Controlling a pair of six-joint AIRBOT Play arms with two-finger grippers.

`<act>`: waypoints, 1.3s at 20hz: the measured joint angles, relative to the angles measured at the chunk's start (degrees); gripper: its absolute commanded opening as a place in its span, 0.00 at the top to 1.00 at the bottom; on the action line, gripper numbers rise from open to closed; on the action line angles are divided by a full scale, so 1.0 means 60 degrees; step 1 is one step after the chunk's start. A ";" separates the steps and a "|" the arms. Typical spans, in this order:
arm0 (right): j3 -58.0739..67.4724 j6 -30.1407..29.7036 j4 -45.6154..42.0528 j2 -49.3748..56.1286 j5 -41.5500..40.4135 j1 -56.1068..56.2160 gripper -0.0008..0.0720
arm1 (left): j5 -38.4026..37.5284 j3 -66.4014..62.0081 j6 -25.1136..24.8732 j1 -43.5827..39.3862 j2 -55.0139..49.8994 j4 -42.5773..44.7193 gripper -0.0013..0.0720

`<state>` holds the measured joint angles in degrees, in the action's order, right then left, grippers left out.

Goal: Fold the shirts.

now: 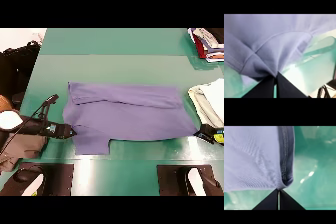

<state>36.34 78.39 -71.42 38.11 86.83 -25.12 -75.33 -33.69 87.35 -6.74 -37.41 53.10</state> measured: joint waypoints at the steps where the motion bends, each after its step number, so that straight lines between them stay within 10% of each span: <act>1: 0.0146 0.0095 -0.0222 -0.0270 0.0310 0.0200 0.97 | -0.0372 -0.0044 0.0215 -0.0004 0.0404 0.0015 0.95; 8: 0.1985 0.0499 -0.0951 -0.0127 0.1147 0.1548 0.98 | -0.0415 -0.1366 0.0834 -0.0007 0.1009 0.1220 0.95; 23: 0.6007 0.0670 -0.1020 0.6947 -0.0943 0.4044 0.97 | 0.4131 -0.4186 0.0495 -0.0007 -0.5486 0.2991 0.94; 24: 0.6175 0.0670 -0.0951 0.7224 -0.1060 0.4029 0.92 | 0.4258 -0.4269 0.0484 -0.0007 -0.5661 0.2994 0.93; 26: 0.6462 0.0576 -0.0528 0.7624 -0.1293 0.3872 0.45 | 0.4433 -0.4371 0.0463 -0.0007 -0.5865 0.3005 0.93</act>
<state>75.11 81.84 -74.59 83.85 79.07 -1.89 -48.73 -59.92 90.13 -6.79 -72.60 71.13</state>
